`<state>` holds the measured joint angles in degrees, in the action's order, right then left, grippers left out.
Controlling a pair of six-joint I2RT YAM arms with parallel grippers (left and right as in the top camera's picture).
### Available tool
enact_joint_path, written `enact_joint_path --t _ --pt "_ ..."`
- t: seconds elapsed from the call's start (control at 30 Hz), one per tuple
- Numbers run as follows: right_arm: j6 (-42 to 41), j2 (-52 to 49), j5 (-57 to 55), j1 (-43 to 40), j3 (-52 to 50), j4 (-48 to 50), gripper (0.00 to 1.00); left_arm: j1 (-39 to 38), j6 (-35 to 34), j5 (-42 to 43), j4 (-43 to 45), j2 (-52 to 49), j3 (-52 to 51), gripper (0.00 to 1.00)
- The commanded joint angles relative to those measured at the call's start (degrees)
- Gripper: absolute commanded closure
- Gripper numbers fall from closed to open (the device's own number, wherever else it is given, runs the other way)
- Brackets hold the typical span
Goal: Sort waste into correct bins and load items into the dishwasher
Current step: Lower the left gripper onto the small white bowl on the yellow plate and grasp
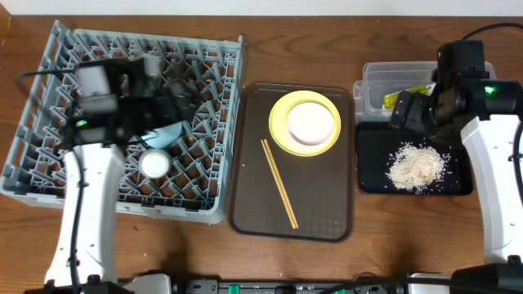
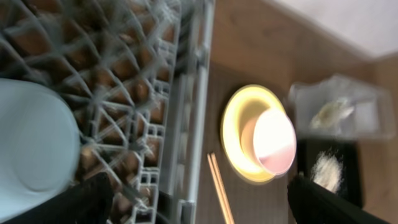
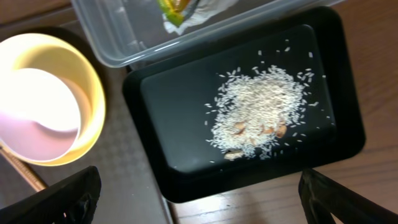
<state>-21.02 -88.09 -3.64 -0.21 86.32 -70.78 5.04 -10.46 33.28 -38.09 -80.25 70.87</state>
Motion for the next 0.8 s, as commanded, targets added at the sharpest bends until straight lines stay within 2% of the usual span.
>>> enact_joint_path --t 0.0,0.13,0.23,0.63,0.77 --pt "-0.1 0.6 -2.2 -2.5 1.0 -0.7 0.01 -8.8 0.5 -12.0 -2.6 -1.8 7.2 0.07" --pt "0.1 1.1 -2.2 -6.5 1.0 -1.9 0.01 -18.3 1.8 -16.3 -6.7 -7.7 15.5 0.07" --pt "0.1 1.2 -2.1 -9.3 1.0 -2.6 0.01 -24.9 4.9 -17.8 -5.9 -12.8 19.4 0.07" --pt "0.5 1.2 -2.1 -11.8 0.9 -3.8 0.01 -44.5 13.2 -21.2 7.4 -30.9 20.0 0.07" --pt "0.5 1.2 -2.1 -11.8 0.9 -3.9 0.01 -47.6 13.5 -27.8 9.3 -36.3 20.0 0.08"
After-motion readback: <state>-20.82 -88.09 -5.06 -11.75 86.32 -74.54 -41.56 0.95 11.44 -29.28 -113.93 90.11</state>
